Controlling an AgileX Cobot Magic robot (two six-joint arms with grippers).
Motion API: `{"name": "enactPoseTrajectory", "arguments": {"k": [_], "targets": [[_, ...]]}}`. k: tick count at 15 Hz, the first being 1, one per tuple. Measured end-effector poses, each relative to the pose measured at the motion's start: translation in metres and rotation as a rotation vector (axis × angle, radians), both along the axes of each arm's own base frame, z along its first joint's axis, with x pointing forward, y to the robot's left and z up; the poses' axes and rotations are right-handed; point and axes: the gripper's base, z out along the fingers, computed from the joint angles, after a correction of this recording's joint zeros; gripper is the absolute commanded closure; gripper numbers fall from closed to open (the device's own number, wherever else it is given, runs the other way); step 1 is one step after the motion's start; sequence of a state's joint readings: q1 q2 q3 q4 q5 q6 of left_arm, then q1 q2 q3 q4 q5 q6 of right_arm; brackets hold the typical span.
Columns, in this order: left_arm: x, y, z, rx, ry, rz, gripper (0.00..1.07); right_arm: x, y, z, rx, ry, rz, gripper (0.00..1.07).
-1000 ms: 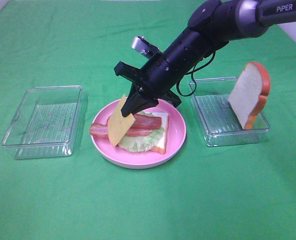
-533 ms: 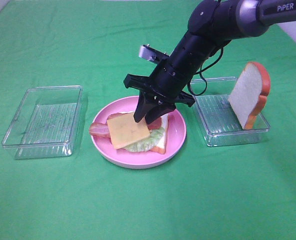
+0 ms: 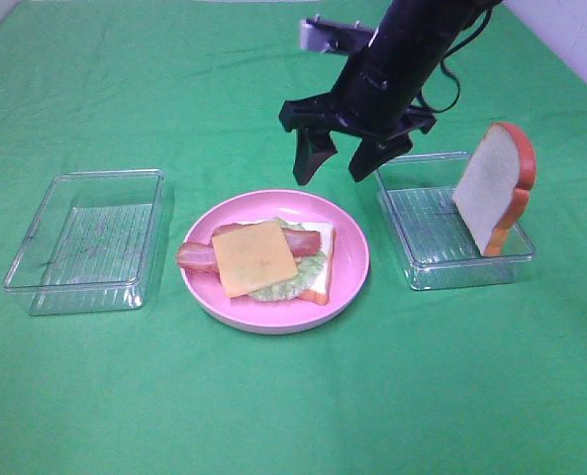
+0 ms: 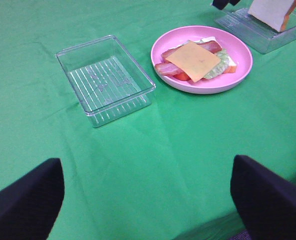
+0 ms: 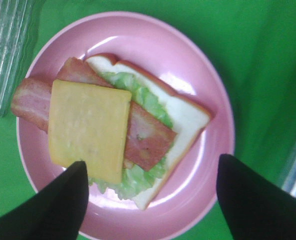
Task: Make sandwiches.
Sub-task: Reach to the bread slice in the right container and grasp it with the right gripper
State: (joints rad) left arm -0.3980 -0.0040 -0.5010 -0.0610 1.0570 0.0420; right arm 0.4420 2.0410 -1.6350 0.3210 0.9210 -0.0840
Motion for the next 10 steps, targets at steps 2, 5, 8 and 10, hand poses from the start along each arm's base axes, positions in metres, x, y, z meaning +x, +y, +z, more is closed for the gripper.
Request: {"name": "enactPoseTrajectory", "arguments": {"k": [2,5,8,10], "targets": [[0.0,0.0,0.0,0.0,0.0,0.0,0.21,-0.002,-0.013,0.023,-0.032,-0.049,-0.02,0.39],[0.0,0.0,0.0,0.0,0.0,0.0,0.21,-0.001,-0.052,0.051,-0.069,-0.071,-0.096,0.39],[0.0,0.0,0.0,0.0,0.0,0.0,0.21,0.002,-0.11,0.072,-0.119,-0.069,-0.21,0.39],[0.0,0.0,0.0,0.0,0.0,0.0,0.21,0.005,-0.132,0.072,-0.154,-0.056,-0.254,0.39]]}}
